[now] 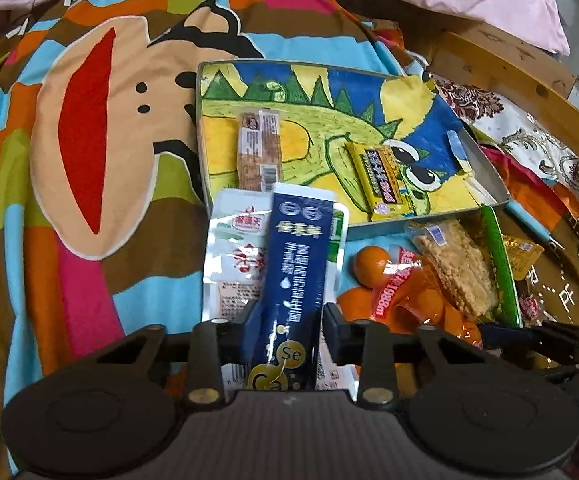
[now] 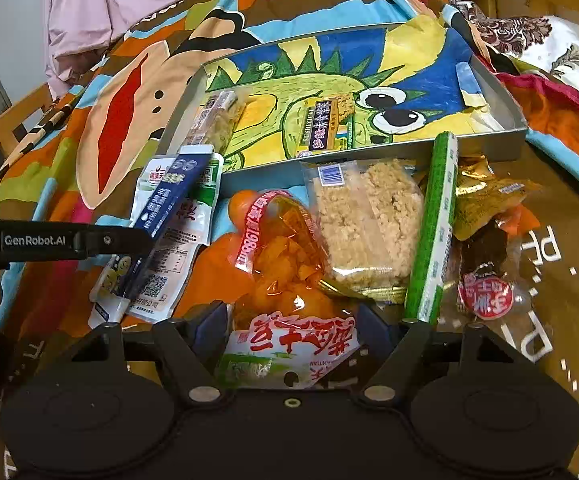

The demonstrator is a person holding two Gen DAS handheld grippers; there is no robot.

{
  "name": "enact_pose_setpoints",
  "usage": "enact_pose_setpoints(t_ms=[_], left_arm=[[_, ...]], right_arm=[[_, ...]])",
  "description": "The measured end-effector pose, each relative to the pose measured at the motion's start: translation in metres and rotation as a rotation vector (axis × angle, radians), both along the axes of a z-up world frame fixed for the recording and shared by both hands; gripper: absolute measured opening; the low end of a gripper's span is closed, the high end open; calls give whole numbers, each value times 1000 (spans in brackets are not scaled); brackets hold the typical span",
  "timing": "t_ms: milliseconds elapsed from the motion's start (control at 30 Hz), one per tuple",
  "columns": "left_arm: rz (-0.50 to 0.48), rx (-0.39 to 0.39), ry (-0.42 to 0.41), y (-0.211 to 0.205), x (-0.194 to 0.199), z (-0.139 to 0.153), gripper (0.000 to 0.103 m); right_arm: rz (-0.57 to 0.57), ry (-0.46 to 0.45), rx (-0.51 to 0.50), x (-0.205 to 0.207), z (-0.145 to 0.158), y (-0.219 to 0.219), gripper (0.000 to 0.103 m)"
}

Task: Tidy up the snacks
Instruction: 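Close the left tool on the blue stick while the right tool grips the orange bag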

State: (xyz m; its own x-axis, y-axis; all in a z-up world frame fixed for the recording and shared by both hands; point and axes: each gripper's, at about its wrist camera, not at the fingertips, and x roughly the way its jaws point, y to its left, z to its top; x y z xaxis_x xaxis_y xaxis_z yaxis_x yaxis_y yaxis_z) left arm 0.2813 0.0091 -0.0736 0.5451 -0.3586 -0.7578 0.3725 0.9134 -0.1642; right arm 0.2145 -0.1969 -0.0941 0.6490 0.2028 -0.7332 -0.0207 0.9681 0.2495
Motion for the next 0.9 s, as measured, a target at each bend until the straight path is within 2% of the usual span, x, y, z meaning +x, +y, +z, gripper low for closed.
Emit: enact_pose_setpoints(t_ms=[267,300,367,433,567,633,667,700,733,900], left_arm=[[-71,35,43,-13,-11,-1,36],[-79,52,34,-16,-11,-2,39],[-97,87,2,-20,-13,-4,52],[-113,101,-18,-23,-13,-5,55],[-147,103,-30,-23,-12,-9,65],[-164,130,-12,-25,-12,-15,64],[-176,154,-6,-27,-12,-19,59],[-190,172,-17,-29,-14,-20,56],[-201,184,-27,-30,-16,-21,47],[-226,214,-37,-37,-25,-15,44]], right_arm=[[34,45,46,-20,12,-2,76],[37,42,40,-21,12,-1,77],[45,34,19,-20,11,1,79],[41,16,-1,-16,10,2,85],[58,7,-34,-2,2,6,88],[62,5,-37,-2,-2,7,85],[68,2,-41,-3,-2,8,81],[79,2,-40,-4,0,9,72],[87,1,-31,-6,1,10,68],[94,8,-34,-16,6,12,66]])
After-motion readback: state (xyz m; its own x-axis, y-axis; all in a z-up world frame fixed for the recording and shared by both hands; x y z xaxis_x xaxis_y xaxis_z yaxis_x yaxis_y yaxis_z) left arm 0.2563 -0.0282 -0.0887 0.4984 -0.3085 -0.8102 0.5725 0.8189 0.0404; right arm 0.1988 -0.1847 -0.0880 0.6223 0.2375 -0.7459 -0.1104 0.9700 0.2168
